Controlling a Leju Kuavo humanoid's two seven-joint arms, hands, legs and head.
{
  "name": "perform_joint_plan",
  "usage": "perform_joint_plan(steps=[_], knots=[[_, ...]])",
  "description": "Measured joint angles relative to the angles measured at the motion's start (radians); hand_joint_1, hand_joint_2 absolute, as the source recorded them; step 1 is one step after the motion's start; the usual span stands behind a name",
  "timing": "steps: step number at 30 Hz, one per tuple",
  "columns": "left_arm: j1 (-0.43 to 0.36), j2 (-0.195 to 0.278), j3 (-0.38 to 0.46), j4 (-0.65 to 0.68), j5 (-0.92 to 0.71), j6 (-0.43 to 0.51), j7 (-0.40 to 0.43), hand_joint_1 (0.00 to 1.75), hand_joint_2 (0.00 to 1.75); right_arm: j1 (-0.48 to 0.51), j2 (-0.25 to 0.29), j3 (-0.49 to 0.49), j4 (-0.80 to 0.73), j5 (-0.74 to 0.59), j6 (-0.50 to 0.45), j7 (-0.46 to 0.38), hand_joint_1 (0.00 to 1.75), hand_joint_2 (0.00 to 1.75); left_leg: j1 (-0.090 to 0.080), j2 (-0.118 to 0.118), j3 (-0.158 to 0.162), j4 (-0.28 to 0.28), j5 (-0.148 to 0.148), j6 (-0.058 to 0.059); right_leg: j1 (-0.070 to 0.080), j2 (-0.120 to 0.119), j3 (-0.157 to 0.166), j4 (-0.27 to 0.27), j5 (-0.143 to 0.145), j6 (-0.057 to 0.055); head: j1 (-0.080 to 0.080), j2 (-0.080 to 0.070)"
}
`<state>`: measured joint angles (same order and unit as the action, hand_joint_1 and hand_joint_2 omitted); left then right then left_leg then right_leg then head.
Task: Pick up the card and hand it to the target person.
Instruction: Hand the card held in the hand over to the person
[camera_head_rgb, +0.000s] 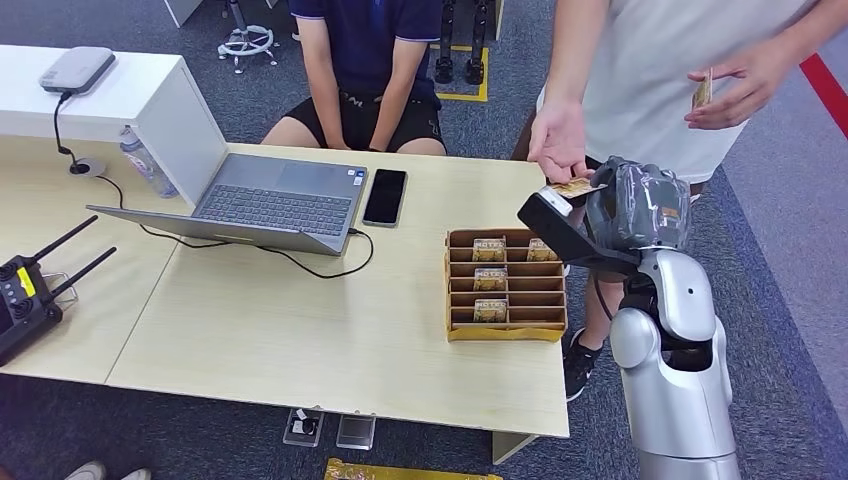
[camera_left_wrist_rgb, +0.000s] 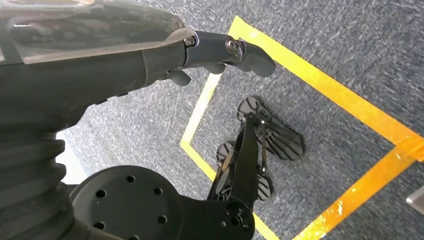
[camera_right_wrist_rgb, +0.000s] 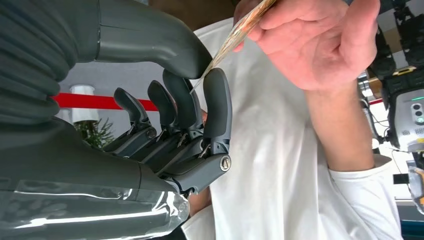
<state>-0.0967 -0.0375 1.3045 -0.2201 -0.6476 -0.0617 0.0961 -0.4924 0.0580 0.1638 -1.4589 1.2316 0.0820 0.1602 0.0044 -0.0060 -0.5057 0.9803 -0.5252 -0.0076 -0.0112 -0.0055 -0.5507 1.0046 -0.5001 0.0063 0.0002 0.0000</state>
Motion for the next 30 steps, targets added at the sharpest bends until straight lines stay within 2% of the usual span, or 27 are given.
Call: perform_joint_plan(steps=[2,4,21,25,28,30], knots=[[0.000,0.000,0.003,0.000,0.004,-0.008,-0.002,0.00,1.75,0.000,0.002,-0.002,0.006,0.001,0.000,0.000,0.95,1.75,0.000,0.000,0.000,0.000,0.000,0.000,0.000,0.000,0.000,0.000,0.000,0.000,0.000,0.000],[0.000,0.002,0.004,0.000,0.008,-0.019,0.000,0.00,1.75,0.000,0.004,-0.003,0.011,0.003,0.000,0.000,0.89,1.75,0.000,0.000,0.000,0.000,0.000,0.000,0.000,0.000,0.000,0.000,0.000,0.000,0.000,0.000],[0.000,0.007,0.005,0.000,0.009,-0.033,0.004,0.00,1.75,0.001,0.014,-0.003,0.023,0.006,0.000,0.000,0.89,1.75,0.000,0.000,0.000,0.000,0.000,0.000,0.000,0.000,0.000,0.000,0.000,0.000,0.000,0.000],[0.000,0.007,0.005,0.000,0.011,-0.028,0.006,0.00,0.00,0.007,0.017,-0.011,0.020,-0.029,-0.025,-0.021,0.00,1.75,0.000,0.000,0.000,0.000,0.000,0.000,0.000,0.000,0.000,0.000,0.000,0.000,0.000,0.000],[0.001,0.007,0.012,0.000,0.018,-0.008,0.012,0.00,0.00,0.050,0.017,-0.087,0.000,-0.261,-0.105,-0.150,0.00,1.75,0.000,-0.001,0.001,0.000,0.000,0.000,0.000,-0.001,0.000,-0.001,0.000,0.000,-0.002,0.000],[0.003,0.007,0.016,0.000,0.019,0.000,0.014,0.00,0.00,0.087,0.012,-0.175,-0.009,-0.430,-0.108,-0.240,0.00,1.75,0.000,-0.002,0.000,0.000,0.000,0.000,0.000,-0.002,0.000,-0.001,0.000,0.000,-0.002,0.000]])
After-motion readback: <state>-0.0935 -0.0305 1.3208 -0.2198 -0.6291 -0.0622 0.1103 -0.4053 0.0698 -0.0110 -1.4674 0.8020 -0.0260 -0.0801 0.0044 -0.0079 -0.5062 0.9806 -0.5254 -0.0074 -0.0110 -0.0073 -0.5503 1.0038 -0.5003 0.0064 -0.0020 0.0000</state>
